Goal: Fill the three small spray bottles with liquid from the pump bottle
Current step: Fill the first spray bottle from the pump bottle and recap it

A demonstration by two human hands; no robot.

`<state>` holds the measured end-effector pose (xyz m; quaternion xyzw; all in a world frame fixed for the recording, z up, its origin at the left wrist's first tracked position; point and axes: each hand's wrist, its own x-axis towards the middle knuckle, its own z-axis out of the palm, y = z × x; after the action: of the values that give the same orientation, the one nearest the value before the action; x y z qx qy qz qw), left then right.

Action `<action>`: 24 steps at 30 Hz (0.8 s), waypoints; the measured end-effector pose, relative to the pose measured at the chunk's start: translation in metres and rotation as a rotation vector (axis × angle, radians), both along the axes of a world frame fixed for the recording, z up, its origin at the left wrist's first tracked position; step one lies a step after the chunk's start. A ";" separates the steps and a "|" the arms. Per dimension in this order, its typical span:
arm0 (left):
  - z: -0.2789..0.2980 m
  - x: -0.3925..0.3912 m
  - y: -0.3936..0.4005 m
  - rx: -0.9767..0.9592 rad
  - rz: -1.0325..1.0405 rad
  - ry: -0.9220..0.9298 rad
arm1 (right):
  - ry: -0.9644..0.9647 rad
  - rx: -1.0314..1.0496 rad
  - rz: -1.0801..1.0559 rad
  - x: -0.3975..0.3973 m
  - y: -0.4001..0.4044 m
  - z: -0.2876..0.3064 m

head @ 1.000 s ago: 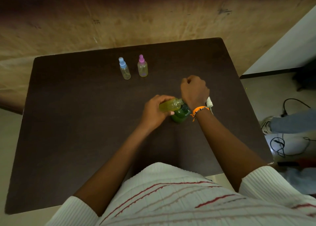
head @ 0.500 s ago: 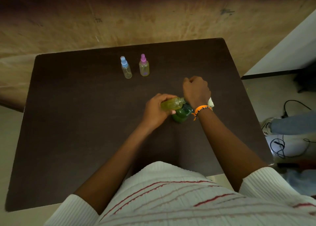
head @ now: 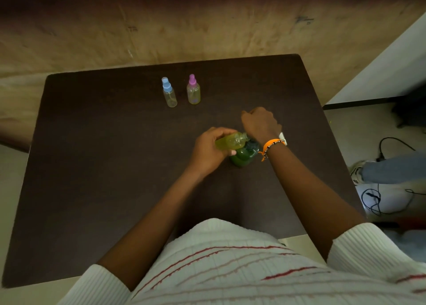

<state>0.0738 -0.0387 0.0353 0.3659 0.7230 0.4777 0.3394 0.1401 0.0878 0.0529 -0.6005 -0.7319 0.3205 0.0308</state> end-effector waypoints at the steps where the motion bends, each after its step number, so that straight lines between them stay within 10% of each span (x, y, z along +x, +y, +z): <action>1: -0.001 0.000 0.000 -0.003 0.001 -0.002 | 0.019 0.002 -0.024 0.000 0.000 0.000; 24: -0.006 0.001 0.002 -0.028 -0.007 0.014 | 0.154 0.127 -0.077 0.003 -0.005 -0.004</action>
<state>0.0744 -0.0371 0.0294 0.3669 0.7306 0.4639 0.3412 0.1429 0.0830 0.0484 -0.5987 -0.7225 0.3172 0.1372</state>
